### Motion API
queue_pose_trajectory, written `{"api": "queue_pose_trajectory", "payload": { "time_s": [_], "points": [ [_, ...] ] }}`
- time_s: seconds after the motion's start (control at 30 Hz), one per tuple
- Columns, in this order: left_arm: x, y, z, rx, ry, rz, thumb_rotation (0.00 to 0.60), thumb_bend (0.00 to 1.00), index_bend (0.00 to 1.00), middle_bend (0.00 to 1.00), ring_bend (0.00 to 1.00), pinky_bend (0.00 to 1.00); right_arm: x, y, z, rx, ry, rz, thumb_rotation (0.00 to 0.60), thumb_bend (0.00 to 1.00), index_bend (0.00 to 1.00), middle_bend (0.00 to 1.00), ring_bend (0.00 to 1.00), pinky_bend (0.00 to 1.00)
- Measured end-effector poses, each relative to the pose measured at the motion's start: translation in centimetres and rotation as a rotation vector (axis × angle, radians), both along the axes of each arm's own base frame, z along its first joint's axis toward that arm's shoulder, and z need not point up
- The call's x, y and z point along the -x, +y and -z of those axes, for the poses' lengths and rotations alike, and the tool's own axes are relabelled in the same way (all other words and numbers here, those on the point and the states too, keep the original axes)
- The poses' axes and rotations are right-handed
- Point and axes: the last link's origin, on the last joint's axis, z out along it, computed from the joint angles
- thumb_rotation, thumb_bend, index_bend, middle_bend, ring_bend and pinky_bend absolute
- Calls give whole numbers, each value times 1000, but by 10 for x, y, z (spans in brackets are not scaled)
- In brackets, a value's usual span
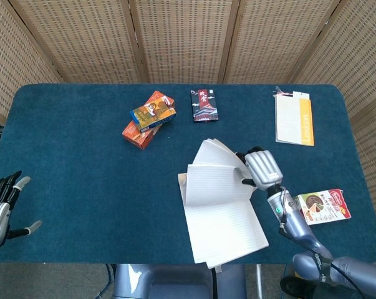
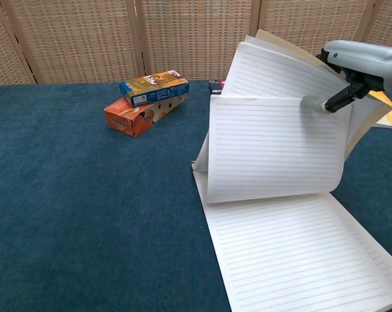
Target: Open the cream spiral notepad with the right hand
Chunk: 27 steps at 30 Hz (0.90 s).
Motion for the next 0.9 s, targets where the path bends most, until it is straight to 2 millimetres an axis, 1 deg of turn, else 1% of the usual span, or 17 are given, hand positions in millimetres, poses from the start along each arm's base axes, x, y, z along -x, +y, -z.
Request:
{"api": "queue_pose_trajectory", "payload": {
  "time_s": [0.17,0.27,0.53,0.7,0.9],
  "points": [
    [0,5,0,8,-3,-13,600,0,0,0,0,0,-4,-23,3,17,-42,106,600,748,686,645,511,328],
    [1,8,1,11,-3,-25,600,0,0,0,0,0,-5,-42,3,37,-75,187,600,747,686,646,511,328],
    [5,17,0,10,-6,-67,600,0,0,0,0,0,4,-93,-1,85,-174,408,600,749,687,646,511,328],
    [6,22,1,8,-1,-84,600,0,0,0,0,0,0,-120,-4,102,-198,443,600,749,687,647,511,328],
    [9,29,4,7,13,-120,600,0,0,0,0,0,-4,-146,-3,126,-196,464,600,748,687,646,511,328]
  ]
}}
